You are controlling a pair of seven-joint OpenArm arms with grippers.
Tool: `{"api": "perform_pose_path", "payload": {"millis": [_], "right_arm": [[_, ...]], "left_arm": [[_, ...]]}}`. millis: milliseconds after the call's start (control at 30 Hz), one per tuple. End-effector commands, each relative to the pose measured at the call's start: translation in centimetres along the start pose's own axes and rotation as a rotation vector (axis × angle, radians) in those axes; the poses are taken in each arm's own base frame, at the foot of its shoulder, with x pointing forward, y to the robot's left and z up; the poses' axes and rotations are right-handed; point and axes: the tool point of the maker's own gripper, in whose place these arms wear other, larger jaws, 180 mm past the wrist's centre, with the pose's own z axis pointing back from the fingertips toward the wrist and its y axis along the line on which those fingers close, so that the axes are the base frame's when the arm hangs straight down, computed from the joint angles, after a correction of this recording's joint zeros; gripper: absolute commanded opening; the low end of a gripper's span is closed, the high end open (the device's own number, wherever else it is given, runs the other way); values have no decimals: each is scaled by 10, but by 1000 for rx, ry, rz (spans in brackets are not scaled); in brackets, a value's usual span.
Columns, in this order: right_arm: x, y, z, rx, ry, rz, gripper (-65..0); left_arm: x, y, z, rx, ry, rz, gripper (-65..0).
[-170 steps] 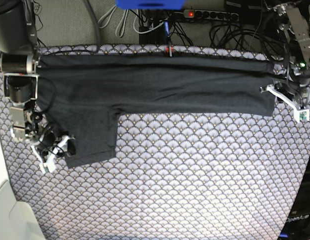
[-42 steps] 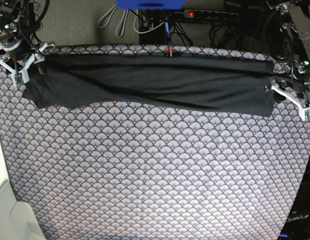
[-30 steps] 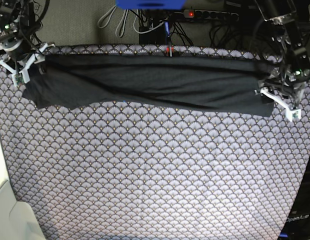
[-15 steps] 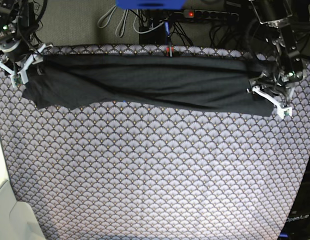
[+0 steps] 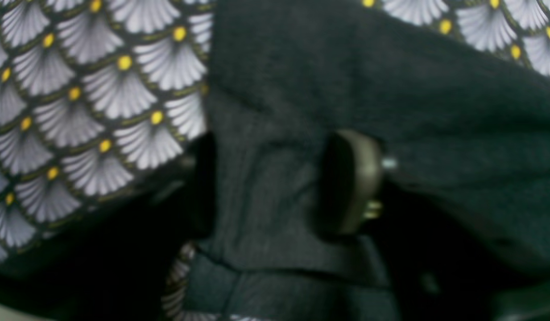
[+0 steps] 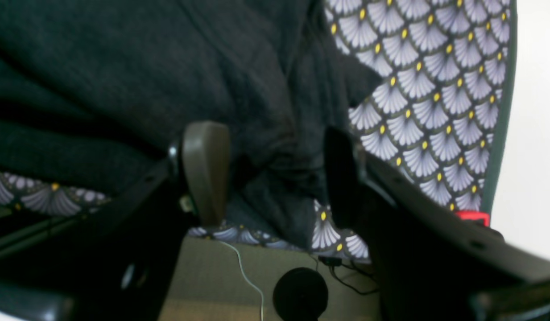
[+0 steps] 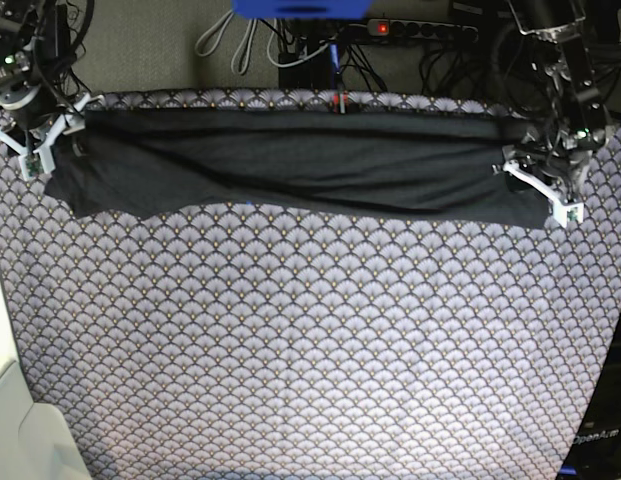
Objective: Fold the T-shirt properly
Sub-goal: 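Grasp the folded strip's end with the left gripper, then fold the held end with the left gripper toward the right gripper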
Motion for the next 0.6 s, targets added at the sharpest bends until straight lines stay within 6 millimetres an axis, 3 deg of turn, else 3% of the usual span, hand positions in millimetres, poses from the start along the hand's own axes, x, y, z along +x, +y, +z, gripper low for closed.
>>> {"api": "perform_pose_path", "payload": {"millis": [0,100,267,333,400,567], "right_arm": [[12,-7,4,-17,-42,14,-302],[12,-7,4,-17,-42,14,-302],[11,-6,5,-16,-39,14,-302],[11,-6,5,-16,-39,14,-302],[11,-6,5,-16,-39,14,-302],[12,-7,4,-17,-42,14,-302]], "left_arm": [[-6,6,1,19,37,-13,-407],[-13,8,-4,20,62,-1,-579],[-18,10,-7,21,79,6,-595],[-10,8,-2,21,50,-2,-600],[4,3,7,18,10,-24,-646],[45,-25,39,-4,-119,-68,-646]]}}
